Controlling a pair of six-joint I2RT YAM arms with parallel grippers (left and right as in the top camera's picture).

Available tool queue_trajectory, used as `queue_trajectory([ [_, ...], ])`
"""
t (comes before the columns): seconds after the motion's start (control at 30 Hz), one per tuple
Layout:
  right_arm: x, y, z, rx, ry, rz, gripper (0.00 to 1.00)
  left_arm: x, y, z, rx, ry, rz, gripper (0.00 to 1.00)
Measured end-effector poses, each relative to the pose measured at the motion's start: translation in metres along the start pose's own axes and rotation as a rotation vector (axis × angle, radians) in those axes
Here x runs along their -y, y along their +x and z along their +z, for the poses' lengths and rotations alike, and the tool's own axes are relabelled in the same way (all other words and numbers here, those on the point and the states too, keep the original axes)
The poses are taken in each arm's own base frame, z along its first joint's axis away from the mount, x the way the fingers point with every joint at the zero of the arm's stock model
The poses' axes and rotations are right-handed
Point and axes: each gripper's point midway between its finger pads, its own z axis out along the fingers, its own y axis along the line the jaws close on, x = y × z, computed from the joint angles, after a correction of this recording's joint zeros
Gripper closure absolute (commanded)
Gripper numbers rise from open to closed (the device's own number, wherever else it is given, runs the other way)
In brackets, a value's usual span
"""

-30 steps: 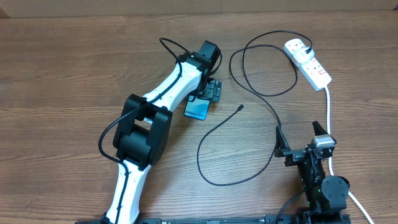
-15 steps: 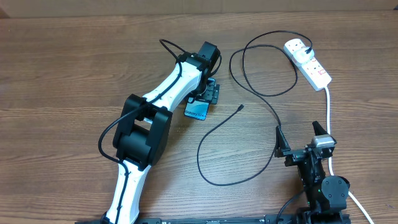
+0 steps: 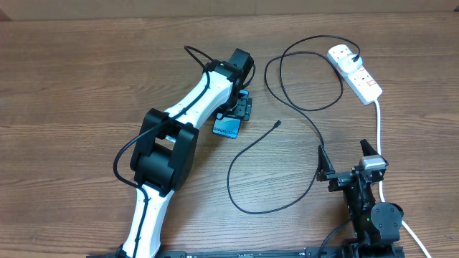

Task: Plug charger to phone and switch on socket
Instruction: 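Lower the left gripper onto the phone and close on its edges, then lift the phone with the left gripper and tilt it upright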

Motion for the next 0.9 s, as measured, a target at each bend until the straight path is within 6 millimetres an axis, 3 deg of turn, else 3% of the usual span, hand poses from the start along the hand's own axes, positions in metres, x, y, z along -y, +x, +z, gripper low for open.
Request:
queue_trajectory([
  [0.17, -0.0001, -0.0001, 0.0000, 0.000, 0.000, -0.001, 0.00, 0.0002, 0.0009, 0.0000, -0.004, 0.002, 0.001, 0.21],
  [0.9, 0.0000, 0.0001, 0.0000, 0.000, 0.000, 0.000, 0.00, 0.0002, 0.0014, -0.0001, -0.006, 0.002, 0.001, 0.25],
])
